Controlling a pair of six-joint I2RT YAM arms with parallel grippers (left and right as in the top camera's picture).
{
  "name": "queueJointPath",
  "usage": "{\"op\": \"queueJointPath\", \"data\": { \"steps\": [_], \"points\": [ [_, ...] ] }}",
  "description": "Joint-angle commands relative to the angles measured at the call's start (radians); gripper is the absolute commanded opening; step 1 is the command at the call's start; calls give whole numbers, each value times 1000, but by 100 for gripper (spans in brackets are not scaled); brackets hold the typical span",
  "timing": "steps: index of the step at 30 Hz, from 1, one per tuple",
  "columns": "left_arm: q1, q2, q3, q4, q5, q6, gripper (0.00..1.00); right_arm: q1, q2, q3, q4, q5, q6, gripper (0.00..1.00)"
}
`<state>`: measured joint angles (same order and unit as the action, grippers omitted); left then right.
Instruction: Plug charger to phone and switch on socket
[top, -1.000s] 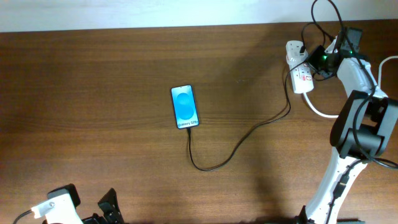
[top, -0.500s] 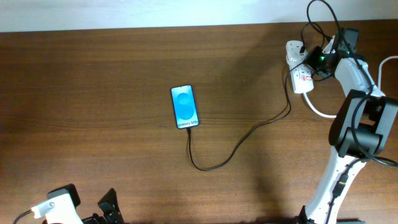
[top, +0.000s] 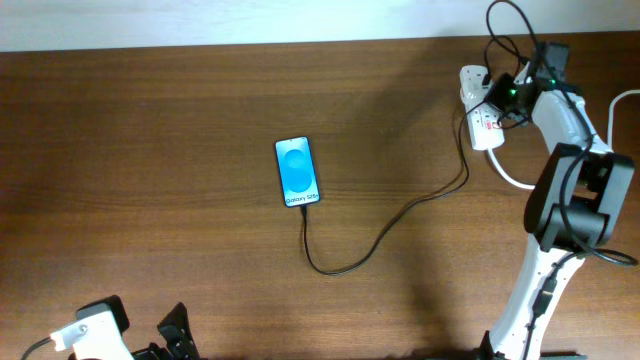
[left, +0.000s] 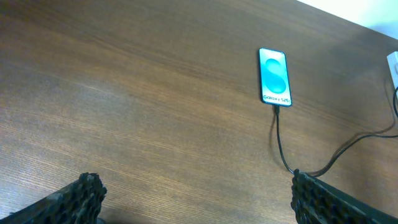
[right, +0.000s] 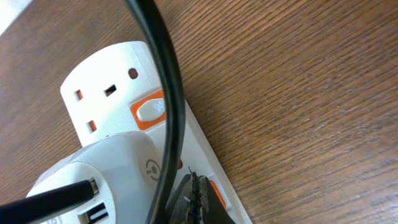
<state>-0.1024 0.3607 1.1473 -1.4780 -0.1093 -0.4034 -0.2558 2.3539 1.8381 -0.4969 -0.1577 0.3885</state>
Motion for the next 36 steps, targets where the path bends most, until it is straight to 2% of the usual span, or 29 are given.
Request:
{"op": "queueJointPath", "data": {
  "steps": [1, 20, 27, 36],
  "points": [
    [0, -3, 0, 0, -11, 12, 99, 86, 78, -35, -51, -38, -19, 4],
    [0, -3, 0, 0, -11, 12, 99, 143, 79, -35, -153, -84, -14, 4],
    [0, -3, 0, 0, -11, 12, 99, 117, 24, 24, -230, 144, 9, 4],
    [0, -3, 0, 0, -11, 12, 99, -65, -206, 108, -432, 267, 11, 4]
  ]
}}
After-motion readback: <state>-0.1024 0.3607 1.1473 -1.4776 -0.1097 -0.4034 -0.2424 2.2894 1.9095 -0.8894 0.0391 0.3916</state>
